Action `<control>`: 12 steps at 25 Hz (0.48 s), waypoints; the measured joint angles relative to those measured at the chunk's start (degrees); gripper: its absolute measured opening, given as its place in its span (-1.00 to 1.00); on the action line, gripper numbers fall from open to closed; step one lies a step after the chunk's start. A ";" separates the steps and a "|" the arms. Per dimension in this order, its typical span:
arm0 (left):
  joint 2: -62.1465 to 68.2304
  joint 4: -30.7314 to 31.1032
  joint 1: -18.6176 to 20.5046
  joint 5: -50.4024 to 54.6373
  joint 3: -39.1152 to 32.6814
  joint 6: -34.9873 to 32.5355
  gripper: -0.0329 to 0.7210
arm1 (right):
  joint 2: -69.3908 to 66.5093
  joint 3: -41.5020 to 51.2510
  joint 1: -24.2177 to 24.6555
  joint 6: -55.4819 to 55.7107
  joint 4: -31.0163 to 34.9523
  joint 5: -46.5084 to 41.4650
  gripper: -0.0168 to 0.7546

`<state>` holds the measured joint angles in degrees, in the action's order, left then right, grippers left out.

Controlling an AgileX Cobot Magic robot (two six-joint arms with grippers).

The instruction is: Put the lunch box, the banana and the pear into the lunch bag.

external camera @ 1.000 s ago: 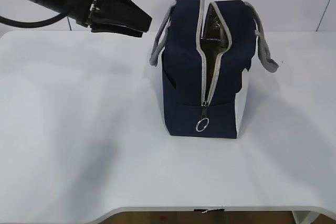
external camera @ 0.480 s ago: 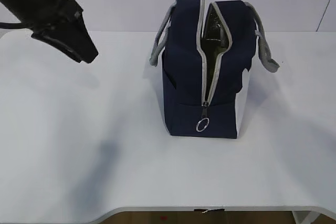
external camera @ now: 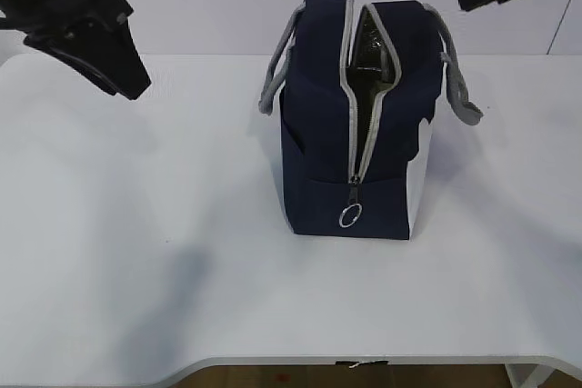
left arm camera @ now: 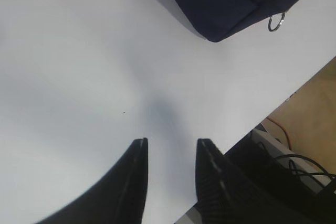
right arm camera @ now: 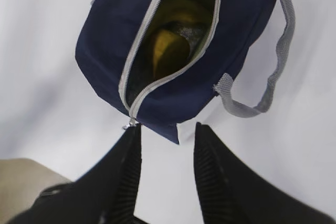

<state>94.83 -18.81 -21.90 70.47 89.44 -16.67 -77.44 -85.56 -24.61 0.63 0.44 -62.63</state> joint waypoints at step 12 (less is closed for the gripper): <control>-2.35 0.14 0.00 0.17 0.00 0.22 -0.28 | 13.79 37.47 0.00 -0.11 2.05 36.63 -0.23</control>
<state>92.48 -18.67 -21.90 70.64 89.44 -16.46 -63.65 -48.09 -24.61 0.52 2.49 -26.00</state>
